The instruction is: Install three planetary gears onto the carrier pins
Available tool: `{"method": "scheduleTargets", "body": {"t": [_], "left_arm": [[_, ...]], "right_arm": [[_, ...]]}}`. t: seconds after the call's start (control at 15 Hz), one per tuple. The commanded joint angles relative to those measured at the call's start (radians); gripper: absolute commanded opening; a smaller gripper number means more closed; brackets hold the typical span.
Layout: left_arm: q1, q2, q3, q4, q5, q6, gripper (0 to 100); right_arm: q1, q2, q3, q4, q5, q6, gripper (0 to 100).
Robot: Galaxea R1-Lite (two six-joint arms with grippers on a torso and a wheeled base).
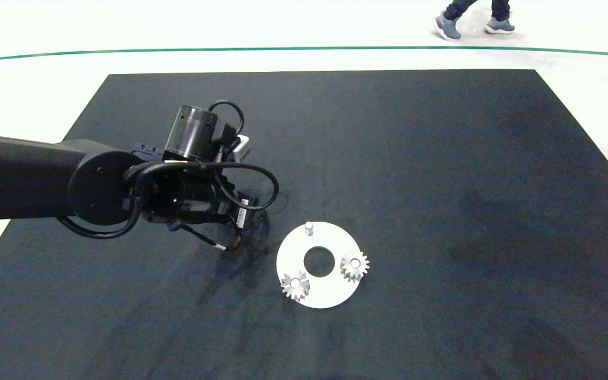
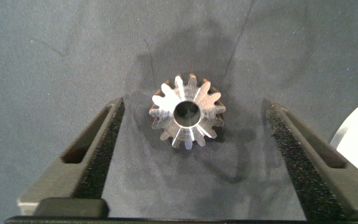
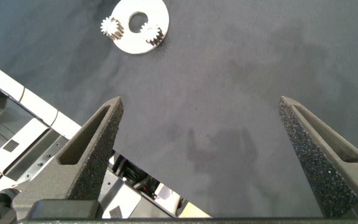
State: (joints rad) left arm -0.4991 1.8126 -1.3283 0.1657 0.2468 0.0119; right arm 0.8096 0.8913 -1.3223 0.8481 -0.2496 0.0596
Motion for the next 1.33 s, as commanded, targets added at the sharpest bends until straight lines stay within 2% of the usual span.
{"method": "scheduleTargets", "body": {"t": [0.07,1.2,1.33], "left_arm": [[0.001,-0.001,0.003,0.001,0.002,-0.001,84],[-0.001,0.002,0.011,-0.009,0.002,0.002,51],[0.001,0.001,0.011,-0.009,0.002,0.017,47]], "right_arm": [[0.0,0.002,0.0,0.005,-0.002,0.0,100],[0.002,0.002,0.0,0.005,-0.002,0.0,100],[0.002,0.002,0.0,0.005,0.0,0.0,100]]}}
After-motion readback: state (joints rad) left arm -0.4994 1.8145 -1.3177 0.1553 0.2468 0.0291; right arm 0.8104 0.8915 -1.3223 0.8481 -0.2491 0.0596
